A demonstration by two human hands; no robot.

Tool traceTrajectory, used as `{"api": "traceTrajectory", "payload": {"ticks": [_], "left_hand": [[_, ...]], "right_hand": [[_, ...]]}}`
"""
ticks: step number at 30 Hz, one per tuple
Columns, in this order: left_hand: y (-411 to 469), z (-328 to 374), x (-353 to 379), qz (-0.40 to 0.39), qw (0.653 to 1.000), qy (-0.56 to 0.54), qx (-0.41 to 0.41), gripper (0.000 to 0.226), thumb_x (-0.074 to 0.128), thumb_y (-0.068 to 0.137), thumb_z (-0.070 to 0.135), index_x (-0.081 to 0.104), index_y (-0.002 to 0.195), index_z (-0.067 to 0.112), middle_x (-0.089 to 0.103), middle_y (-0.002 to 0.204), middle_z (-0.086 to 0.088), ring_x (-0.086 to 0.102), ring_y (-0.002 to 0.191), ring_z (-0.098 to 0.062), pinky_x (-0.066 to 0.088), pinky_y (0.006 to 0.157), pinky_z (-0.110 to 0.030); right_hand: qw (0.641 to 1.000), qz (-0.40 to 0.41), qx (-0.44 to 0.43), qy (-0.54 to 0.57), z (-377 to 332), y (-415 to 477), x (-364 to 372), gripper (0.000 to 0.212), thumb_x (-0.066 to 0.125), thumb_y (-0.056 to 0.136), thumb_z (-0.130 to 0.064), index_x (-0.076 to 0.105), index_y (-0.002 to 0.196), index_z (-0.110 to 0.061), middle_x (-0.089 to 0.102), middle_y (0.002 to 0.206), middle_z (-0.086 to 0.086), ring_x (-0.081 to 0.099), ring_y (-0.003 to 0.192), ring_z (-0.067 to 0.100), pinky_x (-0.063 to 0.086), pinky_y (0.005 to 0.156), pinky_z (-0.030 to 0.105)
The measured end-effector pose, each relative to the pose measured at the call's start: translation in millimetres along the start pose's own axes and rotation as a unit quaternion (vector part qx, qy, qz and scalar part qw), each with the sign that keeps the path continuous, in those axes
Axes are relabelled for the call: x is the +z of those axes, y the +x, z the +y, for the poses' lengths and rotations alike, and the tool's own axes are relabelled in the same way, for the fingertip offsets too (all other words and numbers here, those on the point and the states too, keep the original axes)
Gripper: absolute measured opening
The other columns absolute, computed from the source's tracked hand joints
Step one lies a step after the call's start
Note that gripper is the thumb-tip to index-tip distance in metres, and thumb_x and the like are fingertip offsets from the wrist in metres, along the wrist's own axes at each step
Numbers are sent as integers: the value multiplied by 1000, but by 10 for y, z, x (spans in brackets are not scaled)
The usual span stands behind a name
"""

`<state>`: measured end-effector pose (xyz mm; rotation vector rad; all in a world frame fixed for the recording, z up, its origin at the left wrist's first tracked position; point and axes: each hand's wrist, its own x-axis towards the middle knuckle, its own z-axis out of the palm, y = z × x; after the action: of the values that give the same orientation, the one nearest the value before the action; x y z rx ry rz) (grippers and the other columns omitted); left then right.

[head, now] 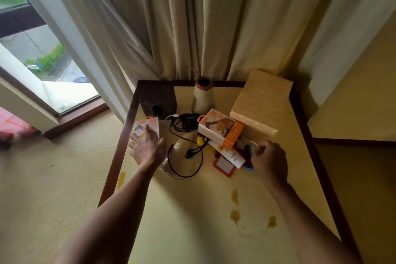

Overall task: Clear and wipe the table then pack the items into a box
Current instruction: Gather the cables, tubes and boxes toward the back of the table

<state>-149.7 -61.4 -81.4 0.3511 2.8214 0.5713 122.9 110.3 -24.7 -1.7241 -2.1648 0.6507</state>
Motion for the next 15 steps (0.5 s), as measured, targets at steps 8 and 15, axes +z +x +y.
{"api": "traceTrajectory", "payload": {"ticks": [8, 15], "left_hand": [[-63, 269, -204, 44, 992, -80, 87, 63, 64, 89, 52, 38, 143, 31, 34, 149, -14, 39, 130, -40, 41, 104, -61], [-193, 401, -152, 7, 986, -101, 130, 62, 51, 81, 75, 45, 128, 34, 41, 138, -7, 46, 118, -31, 48, 95, -54]], "right_hand": [[874, -103, 163, 446, -1048, 446, -349, 13, 70, 87, 3, 71, 98, -4, 73, 90, 17, 71, 69, 23, 60, 56, 29], [706, -94, 275, 646, -1411, 575, 70, 17, 68, 85, 13, 65, 98, 2, 65, 87, 15, 68, 74, 22, 63, 77, 34]]}}
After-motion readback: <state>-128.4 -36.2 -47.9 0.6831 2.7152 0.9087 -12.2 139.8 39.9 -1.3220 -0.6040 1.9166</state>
